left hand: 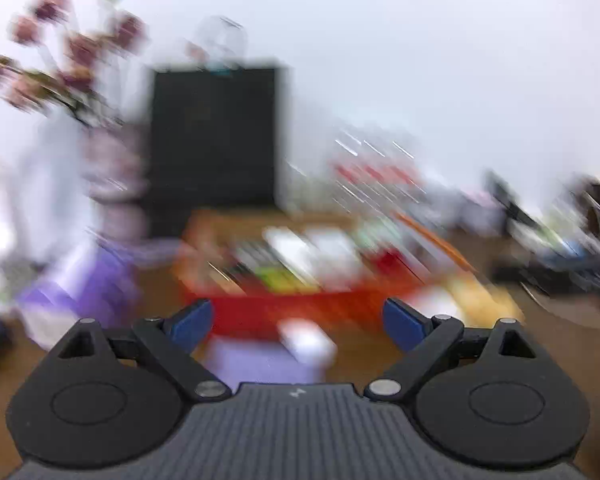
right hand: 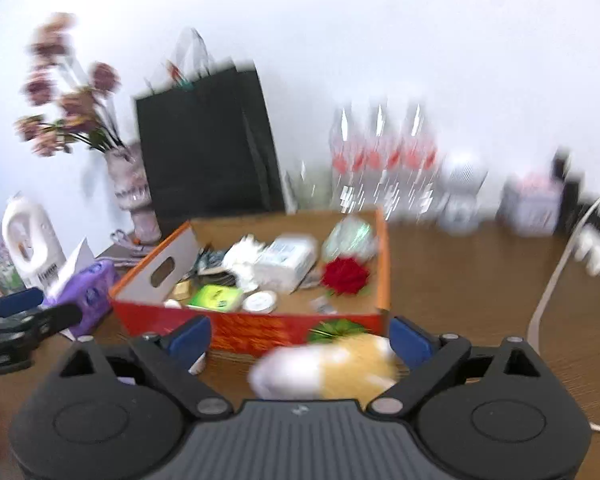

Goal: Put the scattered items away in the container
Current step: 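Withdraw both tools from the box back over the table, then grasp a small clear wrapper with the left tool while the right tool grasps the plush hamster, then carry the wrapper and plush hamster over the cardboard box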

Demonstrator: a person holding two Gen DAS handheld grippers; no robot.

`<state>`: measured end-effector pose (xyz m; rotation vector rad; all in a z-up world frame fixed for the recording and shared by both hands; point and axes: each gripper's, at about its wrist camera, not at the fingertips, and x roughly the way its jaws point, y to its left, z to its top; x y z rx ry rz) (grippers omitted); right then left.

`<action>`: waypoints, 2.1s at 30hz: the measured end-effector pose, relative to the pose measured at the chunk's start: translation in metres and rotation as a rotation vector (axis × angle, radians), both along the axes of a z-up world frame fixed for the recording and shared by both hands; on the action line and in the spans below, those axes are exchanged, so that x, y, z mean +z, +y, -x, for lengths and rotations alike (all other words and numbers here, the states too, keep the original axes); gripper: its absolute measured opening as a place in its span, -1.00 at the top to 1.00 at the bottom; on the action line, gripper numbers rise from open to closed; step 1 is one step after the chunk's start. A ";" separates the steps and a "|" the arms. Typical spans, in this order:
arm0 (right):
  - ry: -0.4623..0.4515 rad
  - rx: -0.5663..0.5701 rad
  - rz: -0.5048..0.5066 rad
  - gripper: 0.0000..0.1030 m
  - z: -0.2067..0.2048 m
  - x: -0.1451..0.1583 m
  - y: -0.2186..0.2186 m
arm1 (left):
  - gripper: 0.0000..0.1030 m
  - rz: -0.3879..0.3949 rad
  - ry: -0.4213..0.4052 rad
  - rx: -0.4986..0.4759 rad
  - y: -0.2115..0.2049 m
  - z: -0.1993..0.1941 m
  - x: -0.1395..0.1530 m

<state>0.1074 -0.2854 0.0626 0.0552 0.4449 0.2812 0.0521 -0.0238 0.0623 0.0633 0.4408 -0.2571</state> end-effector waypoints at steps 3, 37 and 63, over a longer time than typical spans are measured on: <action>0.042 -0.089 -0.036 -0.83 0.013 -0.032 -0.021 | -0.47 -0.083 0.092 -0.102 -0.032 0.001 -0.031; 0.246 -0.006 0.060 0.08 0.040 0.006 0.026 | 0.68 0.048 0.172 0.026 -0.010 0.040 -0.032; 0.242 -0.098 -0.148 -0.19 -0.053 -0.058 0.067 | 0.26 0.027 0.202 0.076 0.004 0.005 -0.051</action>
